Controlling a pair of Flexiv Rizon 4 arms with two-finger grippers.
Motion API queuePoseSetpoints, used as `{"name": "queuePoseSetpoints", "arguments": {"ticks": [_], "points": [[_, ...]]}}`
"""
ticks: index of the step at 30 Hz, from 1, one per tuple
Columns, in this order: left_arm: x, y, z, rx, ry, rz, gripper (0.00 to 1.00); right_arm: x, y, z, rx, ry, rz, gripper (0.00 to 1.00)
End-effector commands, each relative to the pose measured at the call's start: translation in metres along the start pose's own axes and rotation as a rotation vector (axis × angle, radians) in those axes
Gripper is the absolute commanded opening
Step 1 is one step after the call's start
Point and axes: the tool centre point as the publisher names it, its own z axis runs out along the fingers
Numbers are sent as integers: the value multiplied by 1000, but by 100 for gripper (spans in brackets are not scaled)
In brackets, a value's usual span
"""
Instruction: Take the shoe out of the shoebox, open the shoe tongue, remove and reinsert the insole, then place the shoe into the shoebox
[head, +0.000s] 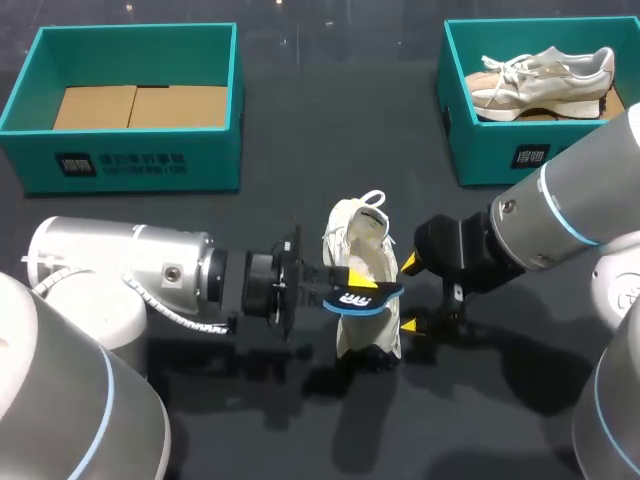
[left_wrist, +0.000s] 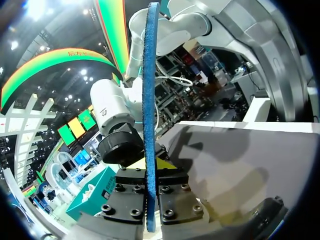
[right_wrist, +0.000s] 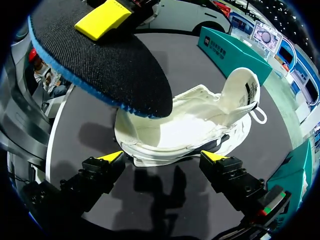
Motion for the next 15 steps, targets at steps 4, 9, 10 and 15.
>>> {"name": "queuePoseSetpoints", "arguments": {"ticks": [4, 9, 10, 15], "points": [[1, 10, 12, 3, 12, -17, 0, 1, 0, 1, 1, -3, 0, 100], [3, 15, 14, 5, 16, -34, 0, 1, 0, 1, 1, -3, 0, 100], [3, 16, 15, 4, 17, -36, 0, 1, 0, 1, 1, -3, 0, 100], [5, 18, 15, 4, 20, -48, 0, 1, 0, 1, 1, -3, 0, 100]]}}
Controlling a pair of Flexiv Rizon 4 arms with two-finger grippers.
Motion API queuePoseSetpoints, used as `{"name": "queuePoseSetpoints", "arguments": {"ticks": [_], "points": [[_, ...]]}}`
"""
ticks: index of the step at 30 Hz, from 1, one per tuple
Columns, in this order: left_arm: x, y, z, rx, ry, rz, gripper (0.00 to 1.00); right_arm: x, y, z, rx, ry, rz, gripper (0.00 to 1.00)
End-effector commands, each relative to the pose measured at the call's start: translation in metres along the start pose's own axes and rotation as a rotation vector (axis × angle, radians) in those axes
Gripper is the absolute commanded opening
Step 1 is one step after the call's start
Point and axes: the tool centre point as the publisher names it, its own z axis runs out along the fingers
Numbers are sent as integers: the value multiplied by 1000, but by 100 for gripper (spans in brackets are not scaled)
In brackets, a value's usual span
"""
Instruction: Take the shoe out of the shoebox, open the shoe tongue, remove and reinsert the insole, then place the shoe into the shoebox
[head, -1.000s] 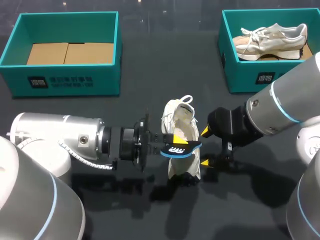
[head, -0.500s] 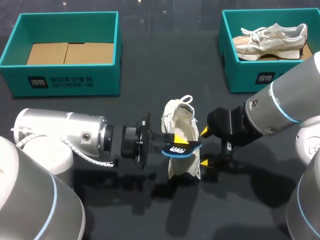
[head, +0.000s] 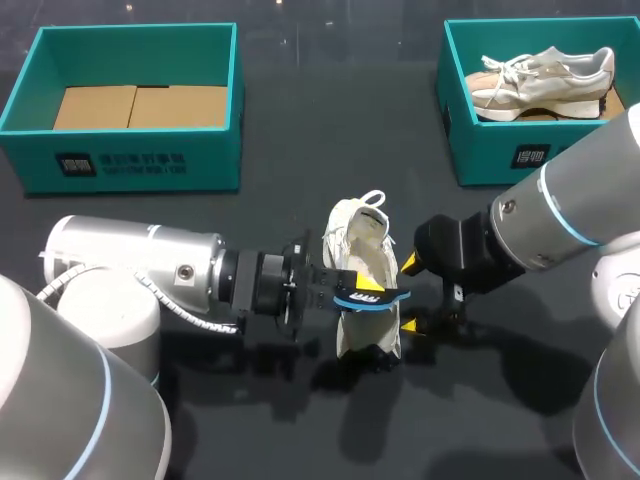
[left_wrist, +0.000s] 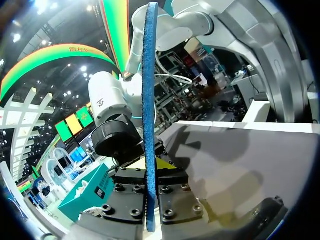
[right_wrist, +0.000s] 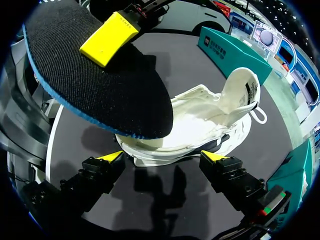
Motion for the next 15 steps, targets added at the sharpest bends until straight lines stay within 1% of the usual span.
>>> {"name": "queuePoseSetpoints", "arguments": {"ticks": [1, 15], "points": [[0, 4, 5, 0, -1, -5, 0, 1, 0, 1, 1, -3, 0, 100], [-1, 14, 6, -17, -13, -33, 0, 1, 0, 1, 1, -3, 0, 100]]}}
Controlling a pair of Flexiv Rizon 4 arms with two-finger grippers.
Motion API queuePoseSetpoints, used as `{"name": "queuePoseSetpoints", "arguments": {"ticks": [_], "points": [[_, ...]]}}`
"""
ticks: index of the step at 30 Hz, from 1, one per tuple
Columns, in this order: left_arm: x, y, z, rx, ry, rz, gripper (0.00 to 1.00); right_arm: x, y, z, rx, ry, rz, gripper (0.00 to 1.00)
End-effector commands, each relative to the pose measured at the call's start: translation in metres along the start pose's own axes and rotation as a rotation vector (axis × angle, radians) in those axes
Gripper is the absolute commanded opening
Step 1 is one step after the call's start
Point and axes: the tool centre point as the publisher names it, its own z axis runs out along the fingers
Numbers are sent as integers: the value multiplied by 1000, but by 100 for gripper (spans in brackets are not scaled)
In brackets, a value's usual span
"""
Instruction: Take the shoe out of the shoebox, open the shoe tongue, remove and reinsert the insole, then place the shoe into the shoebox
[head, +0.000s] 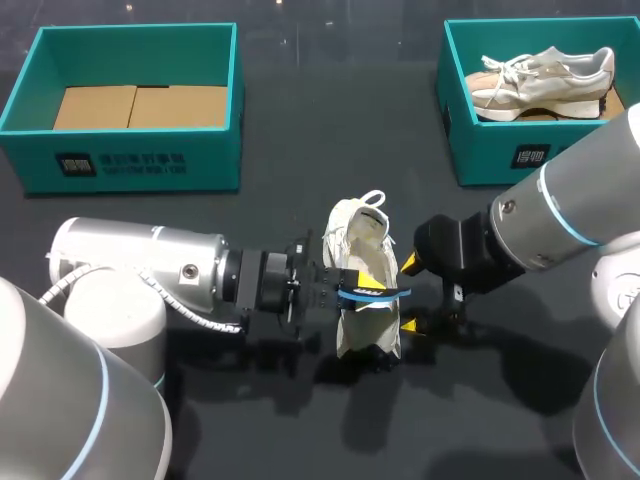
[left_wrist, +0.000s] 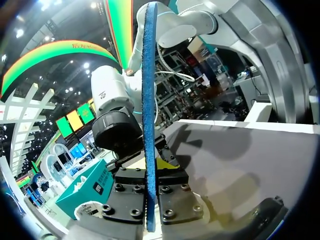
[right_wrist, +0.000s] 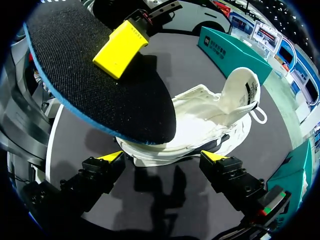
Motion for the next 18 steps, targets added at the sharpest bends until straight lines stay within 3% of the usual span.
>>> {"name": "queuePoseSetpoints", "arguments": {"ticks": [1, 18], "points": [[0, 3, 5, -3, -4, -4, 0, 1, 0, 1, 1, -3, 1, 100], [-1, 19, 2, -55, -29, -34, 0, 1, 0, 1, 1, -3, 1, 100]]}}
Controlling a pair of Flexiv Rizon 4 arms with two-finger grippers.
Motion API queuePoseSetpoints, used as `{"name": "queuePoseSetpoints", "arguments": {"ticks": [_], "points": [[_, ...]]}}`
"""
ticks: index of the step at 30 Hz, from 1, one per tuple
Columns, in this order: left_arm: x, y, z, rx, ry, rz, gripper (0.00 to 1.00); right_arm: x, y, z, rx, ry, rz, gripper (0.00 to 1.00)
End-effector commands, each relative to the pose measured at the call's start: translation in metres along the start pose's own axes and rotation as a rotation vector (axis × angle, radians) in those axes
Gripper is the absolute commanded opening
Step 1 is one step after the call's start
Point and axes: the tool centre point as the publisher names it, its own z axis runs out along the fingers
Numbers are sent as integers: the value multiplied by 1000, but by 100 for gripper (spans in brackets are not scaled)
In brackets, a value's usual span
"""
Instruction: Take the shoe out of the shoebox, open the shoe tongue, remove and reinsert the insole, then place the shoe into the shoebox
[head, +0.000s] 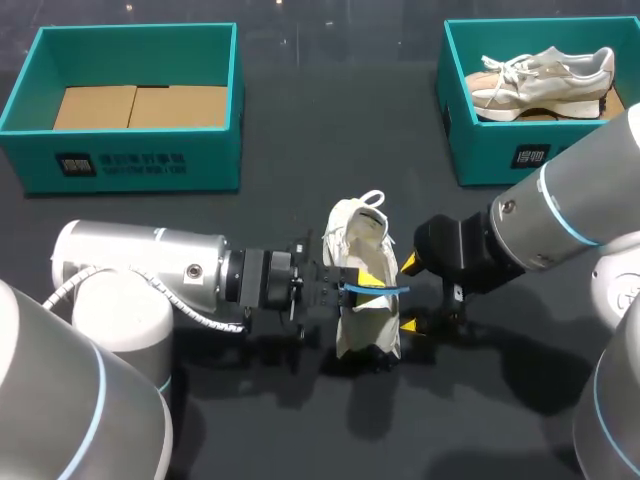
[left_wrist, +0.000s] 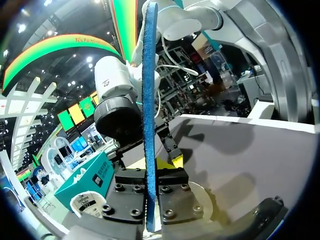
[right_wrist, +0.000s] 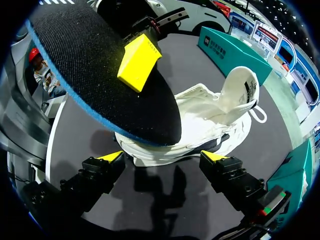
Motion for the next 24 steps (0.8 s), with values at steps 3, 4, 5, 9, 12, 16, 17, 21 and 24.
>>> {"name": "queuePoseSetpoints", "arguments": {"ticks": [3, 4, 5, 9, 12, 16, 17, 21, 24], "points": [[2, 2, 2, -13, -19, -3, 0, 1, 0, 1, 1, -3, 1, 100], [2, 3, 2, -13, -24, -5, 0, 1, 0, 1, 1, -3, 1, 100], [2, 4, 2, -12, -26, -6, 0, 1, 0, 1, 1, -3, 1, 100], [1, 10, 2, -9, -38, -9, 0, 1, 0, 1, 1, -3, 1, 100], [-1, 15, 2, -8, -46, -15, 0, 1, 0, 1, 1, -3, 1, 100], [-2, 20, 2, -10, -52, -22, 0, 1, 0, 1, 1, -3, 1, 100], [-2, 21, 2, -12, -53, -22, 0, 1, 0, 1, 1, -3, 1, 100], [-3, 30, 2, -23, -64, -30, 0, 1, 0, 1, 1, -3, 1, 100], [-3, 36, 2, -30, -70, -31, 0, 1, 0, 1, 1, -3, 1, 100]]}}
